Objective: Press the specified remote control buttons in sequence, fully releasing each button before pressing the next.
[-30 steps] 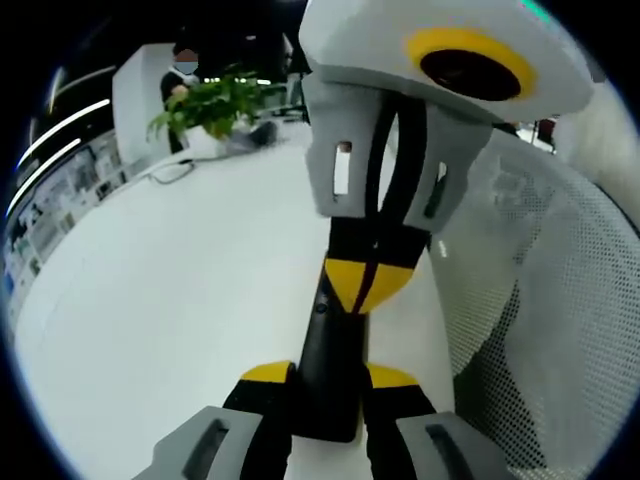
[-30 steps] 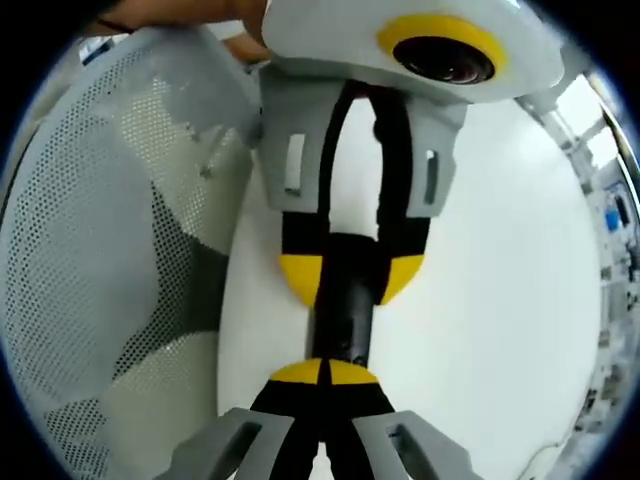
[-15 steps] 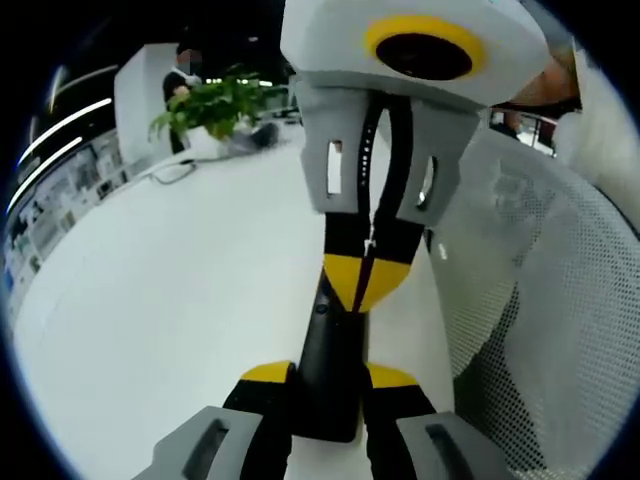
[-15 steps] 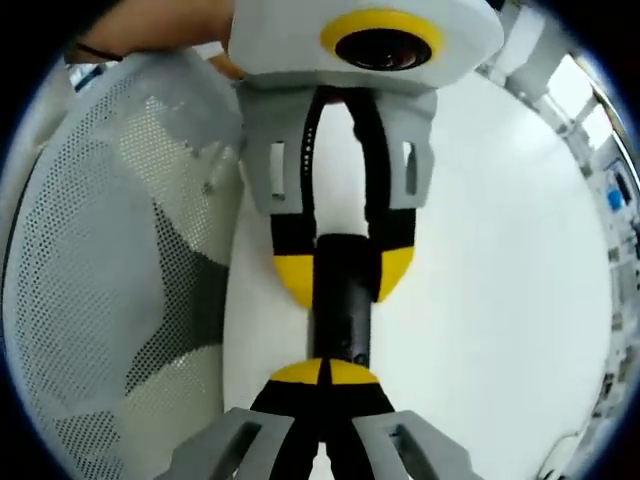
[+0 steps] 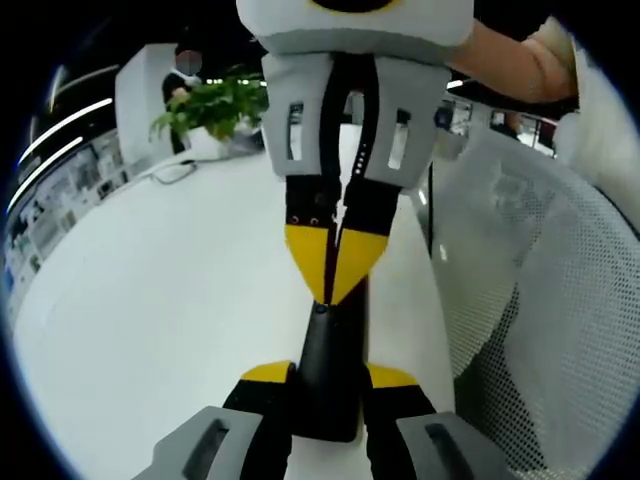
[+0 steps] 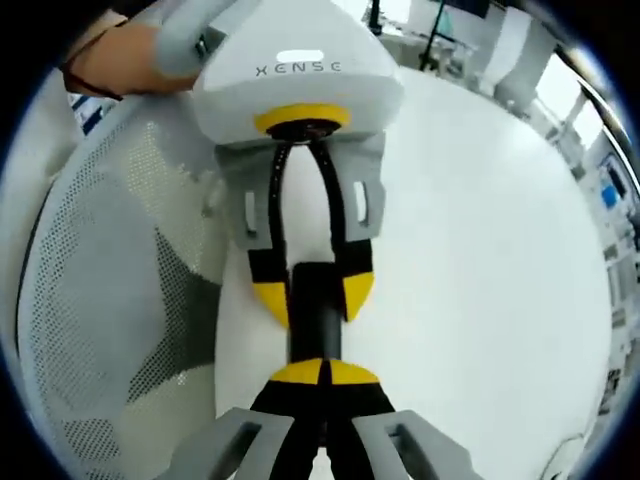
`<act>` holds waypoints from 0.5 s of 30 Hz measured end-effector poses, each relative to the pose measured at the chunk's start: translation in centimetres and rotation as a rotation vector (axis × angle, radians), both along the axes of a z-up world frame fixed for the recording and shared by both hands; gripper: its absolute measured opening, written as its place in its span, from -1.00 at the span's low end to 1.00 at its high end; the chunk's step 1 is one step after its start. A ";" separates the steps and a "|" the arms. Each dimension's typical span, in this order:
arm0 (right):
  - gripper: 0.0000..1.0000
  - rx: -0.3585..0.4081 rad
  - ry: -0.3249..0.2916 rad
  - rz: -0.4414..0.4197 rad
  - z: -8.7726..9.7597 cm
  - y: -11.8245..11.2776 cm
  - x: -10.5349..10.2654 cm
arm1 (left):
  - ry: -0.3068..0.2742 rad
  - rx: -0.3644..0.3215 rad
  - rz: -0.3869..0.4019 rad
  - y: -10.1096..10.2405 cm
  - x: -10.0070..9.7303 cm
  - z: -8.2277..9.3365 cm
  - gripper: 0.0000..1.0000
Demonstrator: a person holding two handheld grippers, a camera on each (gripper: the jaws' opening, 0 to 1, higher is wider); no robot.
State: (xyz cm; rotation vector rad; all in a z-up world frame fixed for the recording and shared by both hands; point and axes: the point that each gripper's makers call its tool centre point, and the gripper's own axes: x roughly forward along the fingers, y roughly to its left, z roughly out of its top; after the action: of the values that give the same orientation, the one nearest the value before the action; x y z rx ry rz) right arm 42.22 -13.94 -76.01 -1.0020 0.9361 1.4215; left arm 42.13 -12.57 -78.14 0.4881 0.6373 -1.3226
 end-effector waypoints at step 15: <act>-1.00 -0.034 0.002 0.068 -1.4 0.2 -0.8 | 0.001 -0.005 0.001 0.0 0.0 0.1 -0.49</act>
State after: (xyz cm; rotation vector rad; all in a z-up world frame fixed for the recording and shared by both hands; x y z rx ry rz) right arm 41.44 -13.76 -77.41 -1.0666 0.9381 1.4672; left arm 42.10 -12.56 -78.05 0.4825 0.6348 -1.3230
